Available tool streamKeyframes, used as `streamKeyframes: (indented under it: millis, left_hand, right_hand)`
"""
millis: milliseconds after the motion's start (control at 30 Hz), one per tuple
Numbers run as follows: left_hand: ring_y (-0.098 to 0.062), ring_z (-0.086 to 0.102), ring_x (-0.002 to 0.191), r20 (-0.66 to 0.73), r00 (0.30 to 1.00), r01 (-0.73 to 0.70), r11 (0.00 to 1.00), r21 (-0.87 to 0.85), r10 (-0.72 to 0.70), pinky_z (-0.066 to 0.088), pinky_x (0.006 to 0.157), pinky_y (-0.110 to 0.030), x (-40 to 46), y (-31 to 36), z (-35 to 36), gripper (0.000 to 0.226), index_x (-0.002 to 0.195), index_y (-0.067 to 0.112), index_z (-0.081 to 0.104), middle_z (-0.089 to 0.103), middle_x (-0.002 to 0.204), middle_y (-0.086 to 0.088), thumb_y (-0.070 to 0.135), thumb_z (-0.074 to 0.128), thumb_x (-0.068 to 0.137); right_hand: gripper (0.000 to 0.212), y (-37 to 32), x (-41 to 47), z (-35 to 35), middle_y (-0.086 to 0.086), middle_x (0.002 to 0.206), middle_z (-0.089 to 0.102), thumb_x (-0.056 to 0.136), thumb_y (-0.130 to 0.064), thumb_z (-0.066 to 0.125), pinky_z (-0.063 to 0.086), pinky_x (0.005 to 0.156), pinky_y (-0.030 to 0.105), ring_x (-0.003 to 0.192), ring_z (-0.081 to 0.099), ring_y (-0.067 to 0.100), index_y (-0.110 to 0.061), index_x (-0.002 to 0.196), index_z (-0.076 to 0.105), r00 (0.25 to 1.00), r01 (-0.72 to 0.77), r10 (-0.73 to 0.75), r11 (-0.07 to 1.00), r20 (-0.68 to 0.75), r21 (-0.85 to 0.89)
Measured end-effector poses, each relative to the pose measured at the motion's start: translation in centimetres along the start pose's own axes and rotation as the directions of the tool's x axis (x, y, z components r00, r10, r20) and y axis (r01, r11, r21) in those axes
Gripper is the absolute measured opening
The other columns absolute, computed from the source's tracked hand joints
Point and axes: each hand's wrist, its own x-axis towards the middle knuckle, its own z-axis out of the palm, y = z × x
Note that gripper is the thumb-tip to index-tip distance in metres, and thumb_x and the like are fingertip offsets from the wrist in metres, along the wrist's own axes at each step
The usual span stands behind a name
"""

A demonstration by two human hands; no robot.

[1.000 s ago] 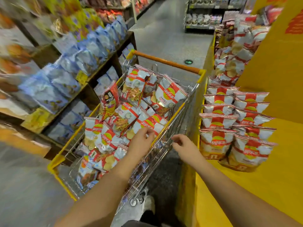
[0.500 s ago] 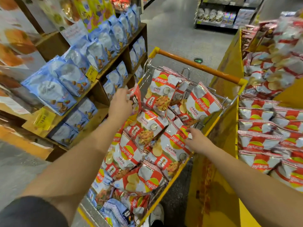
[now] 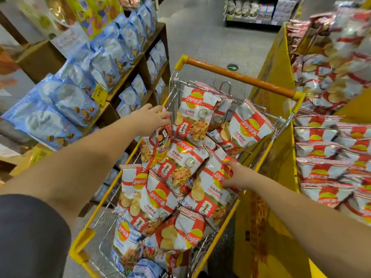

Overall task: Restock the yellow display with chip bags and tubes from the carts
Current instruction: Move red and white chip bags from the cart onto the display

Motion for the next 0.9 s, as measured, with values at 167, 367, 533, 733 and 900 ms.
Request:
streamKeyframes:
  millis: [167,367,533,733,900]
  left_hand:
    - [-0.026,0.019,0.145,-0.018,0.999,-0.048,0.992,0.115,0.05,0.028,0.11,-0.045,-0.5,1.0,-1.4,0.056,0.139,0.03,0.045,0.033,0.153,0.008,0.043,0.063,0.088]
    - [-0.022,0.032,0.134,-0.143,0.989,-0.025,0.988,0.151,0.047,0.031,0.103,-0.04,-4.0,0.7,-5.0,0.042,0.126,0.033,0.057,0.05,0.136,0.015,0.053,0.055,0.089]
    - [-0.022,0.031,0.137,-0.289,0.956,0.082,0.987,0.14,-0.038,0.027,0.104,-0.042,-7.6,2.1,-11.6,0.041,0.117,0.027,0.061,0.052,0.135,0.013,0.057,0.052,0.089]
    - [-0.025,0.057,0.096,-0.362,0.909,0.133,0.966,-0.222,-0.208,0.039,0.084,-0.038,-10.3,6.9,-21.7,0.04,0.081,0.02,0.053,0.052,0.079,0.004,0.059,0.058,0.087]
    - [-0.029,0.059,0.084,-0.421,0.859,0.043,0.862,-0.506,-0.29,0.032,0.06,-0.032,-10.0,13.9,-29.7,0.048,0.097,0.014,0.058,0.04,0.065,0.01,0.061,0.049,0.091]
  right_hand:
    - [0.104,-0.9,-0.8,0.1,0.003,0.15,0.041,0.074,-0.051,0.077,0.051,0.091,0.033,0.124,0.052,0.025,-0.026,0.154,0.015,1.0,-0.001,0.001,1.0,0.015,0.003]
    - [0.064,-2.2,-3.2,-0.3,0.001,0.126,0.058,0.077,-0.056,0.073,0.044,0.085,0.03,0.113,0.055,0.024,-0.024,0.127,0.05,0.993,0.116,-0.111,0.988,0.05,-0.104]
    - [0.044,-1.6,-7.2,-2.7,-0.006,0.104,0.063,0.075,-0.058,0.071,0.052,0.085,0.036,0.096,0.059,0.018,-0.027,0.104,0.062,0.957,0.25,-0.268,0.956,-0.109,-0.154]
    - [0.046,4.0,-15.4,-9.0,-0.007,0.103,0.064,0.075,-0.044,0.074,0.05,0.08,0.032,0.093,0.06,0.018,-0.03,0.114,0.054,0.894,0.352,-0.374,0.927,-0.247,-0.13]
    - [0.05,13.0,-23.0,-12.8,-0.006,0.112,0.063,0.076,-0.05,0.073,0.049,0.085,0.035,0.099,0.059,0.018,-0.03,0.116,0.051,0.878,0.317,-0.374,0.922,-0.298,-0.223]
